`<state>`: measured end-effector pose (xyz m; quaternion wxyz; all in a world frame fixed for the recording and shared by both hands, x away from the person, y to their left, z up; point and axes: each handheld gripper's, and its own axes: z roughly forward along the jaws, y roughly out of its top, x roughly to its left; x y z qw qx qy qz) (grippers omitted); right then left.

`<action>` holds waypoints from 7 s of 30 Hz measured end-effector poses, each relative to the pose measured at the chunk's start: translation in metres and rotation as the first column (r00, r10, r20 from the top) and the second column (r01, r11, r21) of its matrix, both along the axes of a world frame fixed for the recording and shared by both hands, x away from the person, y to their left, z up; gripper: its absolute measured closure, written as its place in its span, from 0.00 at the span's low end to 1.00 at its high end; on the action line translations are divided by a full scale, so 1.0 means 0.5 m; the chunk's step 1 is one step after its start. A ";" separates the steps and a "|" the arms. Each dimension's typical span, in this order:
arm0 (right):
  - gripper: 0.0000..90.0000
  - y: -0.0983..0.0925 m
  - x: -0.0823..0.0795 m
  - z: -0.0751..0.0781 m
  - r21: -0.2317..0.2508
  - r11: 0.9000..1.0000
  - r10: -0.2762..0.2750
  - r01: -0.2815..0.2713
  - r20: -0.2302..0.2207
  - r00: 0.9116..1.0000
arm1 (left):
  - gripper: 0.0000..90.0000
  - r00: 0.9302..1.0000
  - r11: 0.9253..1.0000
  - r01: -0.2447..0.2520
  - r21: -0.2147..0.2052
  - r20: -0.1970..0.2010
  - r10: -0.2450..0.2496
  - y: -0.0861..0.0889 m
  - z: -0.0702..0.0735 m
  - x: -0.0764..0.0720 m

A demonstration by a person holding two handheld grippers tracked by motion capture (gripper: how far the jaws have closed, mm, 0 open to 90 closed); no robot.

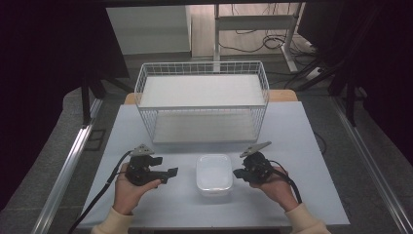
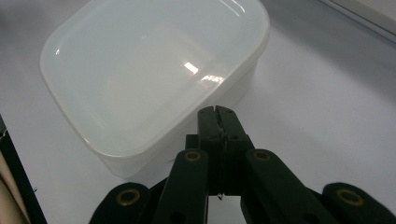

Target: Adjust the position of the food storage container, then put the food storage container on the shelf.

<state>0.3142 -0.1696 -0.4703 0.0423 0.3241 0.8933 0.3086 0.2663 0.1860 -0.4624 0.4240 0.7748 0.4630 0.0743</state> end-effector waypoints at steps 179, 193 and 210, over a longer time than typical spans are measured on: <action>0.89 -0.035 0.011 0.185 0.492 0.867 -0.092 0.076 0.009 0.996 | 0.88 0.996 0.943 0.085 -0.321 0.031 -0.079 -0.076 0.159 0.065; 0.89 -0.018 0.052 0.228 0.503 0.862 -0.089 0.061 0.031 0.996 | 0.88 0.995 0.941 0.081 -0.328 0.079 -0.058 -0.059 0.221 0.101; 0.89 0.001 0.103 0.300 0.489 0.871 -0.086 0.038 0.075 0.993 | 0.88 0.991 0.946 0.066 -0.318 0.130 -0.026 -0.046 0.289 0.150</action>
